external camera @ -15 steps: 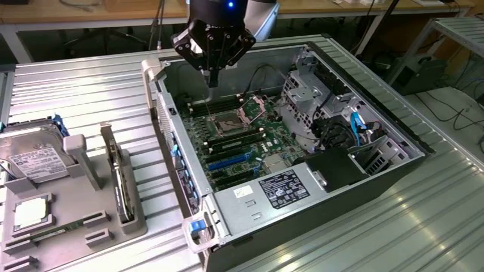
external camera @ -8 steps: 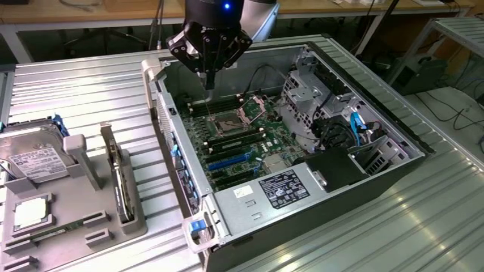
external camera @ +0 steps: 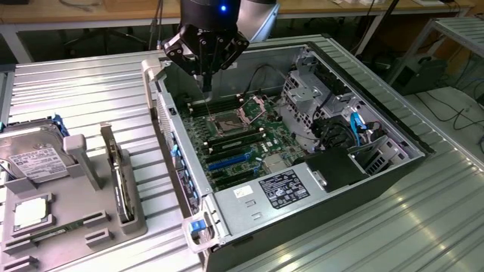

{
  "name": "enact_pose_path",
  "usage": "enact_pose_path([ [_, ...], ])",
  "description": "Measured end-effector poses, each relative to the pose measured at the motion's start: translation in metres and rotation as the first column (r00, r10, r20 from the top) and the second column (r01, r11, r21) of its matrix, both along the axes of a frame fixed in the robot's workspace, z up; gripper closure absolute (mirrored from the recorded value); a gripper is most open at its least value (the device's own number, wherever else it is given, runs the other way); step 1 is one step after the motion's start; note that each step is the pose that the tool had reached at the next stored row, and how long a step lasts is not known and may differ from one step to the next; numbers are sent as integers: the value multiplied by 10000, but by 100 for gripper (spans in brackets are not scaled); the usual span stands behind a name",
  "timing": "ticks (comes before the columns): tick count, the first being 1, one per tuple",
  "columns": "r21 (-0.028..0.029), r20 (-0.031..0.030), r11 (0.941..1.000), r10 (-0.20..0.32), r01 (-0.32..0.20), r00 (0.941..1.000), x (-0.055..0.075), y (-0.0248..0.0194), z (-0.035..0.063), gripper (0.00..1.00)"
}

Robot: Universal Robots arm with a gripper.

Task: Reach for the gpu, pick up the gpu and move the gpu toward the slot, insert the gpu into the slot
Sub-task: 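Reach for the gpu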

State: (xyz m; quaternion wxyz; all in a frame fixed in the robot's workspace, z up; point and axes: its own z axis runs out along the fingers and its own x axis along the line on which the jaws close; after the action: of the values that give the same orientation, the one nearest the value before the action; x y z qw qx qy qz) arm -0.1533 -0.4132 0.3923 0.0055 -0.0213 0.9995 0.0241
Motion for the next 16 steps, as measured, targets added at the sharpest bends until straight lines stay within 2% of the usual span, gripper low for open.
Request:
enact_pose_path([
  [8, 0, 0, 9997, 262, -262, 9997, -94, -65, -1, 90],
  [16, 1, -1, 9996, 295, -295, 9996, -183, -111, -6, 90],
])
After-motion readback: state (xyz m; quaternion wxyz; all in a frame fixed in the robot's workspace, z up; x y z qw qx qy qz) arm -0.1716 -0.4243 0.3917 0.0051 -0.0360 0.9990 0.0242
